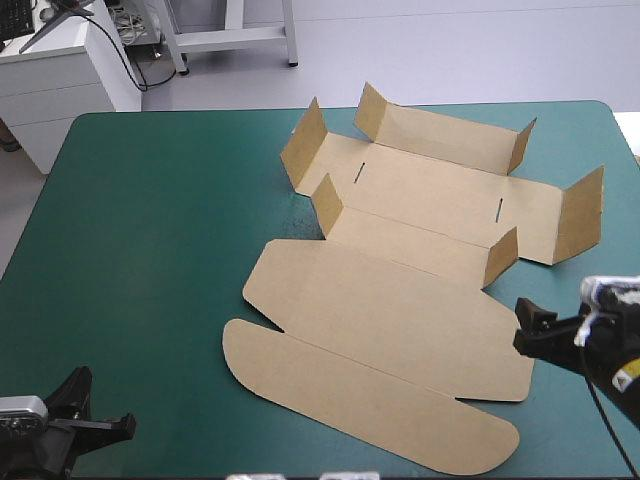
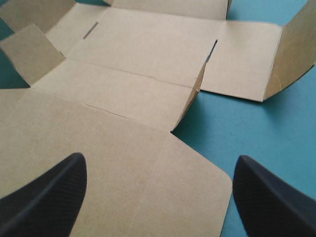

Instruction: Fold the box

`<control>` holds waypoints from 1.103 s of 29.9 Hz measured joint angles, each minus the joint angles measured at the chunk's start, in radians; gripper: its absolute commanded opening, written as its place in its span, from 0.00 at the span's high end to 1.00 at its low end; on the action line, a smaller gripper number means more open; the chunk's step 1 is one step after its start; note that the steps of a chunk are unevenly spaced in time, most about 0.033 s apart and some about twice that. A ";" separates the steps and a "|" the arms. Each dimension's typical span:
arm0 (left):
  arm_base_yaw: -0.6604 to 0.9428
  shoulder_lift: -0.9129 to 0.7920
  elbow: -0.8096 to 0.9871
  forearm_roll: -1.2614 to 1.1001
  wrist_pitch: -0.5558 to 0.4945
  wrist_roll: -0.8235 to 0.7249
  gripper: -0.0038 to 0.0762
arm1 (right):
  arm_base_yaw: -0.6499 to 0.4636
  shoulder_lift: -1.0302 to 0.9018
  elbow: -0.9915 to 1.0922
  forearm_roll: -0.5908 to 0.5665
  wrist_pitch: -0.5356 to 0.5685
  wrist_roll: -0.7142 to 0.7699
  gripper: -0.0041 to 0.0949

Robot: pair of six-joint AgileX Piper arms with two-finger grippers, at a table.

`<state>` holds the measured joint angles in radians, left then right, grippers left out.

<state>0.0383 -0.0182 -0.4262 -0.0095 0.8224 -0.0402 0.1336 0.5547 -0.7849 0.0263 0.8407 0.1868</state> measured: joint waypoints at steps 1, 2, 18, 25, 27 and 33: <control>0.000 0.000 0.000 0.000 0.000 0.000 0.96 | 0.000 0.058 -0.030 0.000 0.019 0.007 0.20; 0.000 0.000 0.000 0.000 0.000 0.000 0.96 | 0.000 0.118 -0.060 0.000 0.038 0.009 0.20; 0.000 0.000 0.000 -0.002 0.000 0.000 0.96 | -0.088 0.937 -0.589 0.012 0.305 -0.058 0.20; 0.000 0.000 0.000 -0.003 0.000 0.000 0.96 | -0.211 1.091 -0.666 0.137 0.344 -0.155 0.20; 0.000 0.000 0.000 -0.003 0.000 0.000 0.96 | -0.226 1.112 -0.666 0.163 0.345 -0.177 0.20; 0.000 0.000 0.000 -0.003 0.000 0.000 0.96 | -0.228 1.169 -0.669 0.218 0.350 -0.203 0.31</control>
<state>0.0383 -0.0182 -0.4262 -0.0128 0.8224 -0.0402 -0.0944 1.7236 -1.4543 0.2444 1.1908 -0.0162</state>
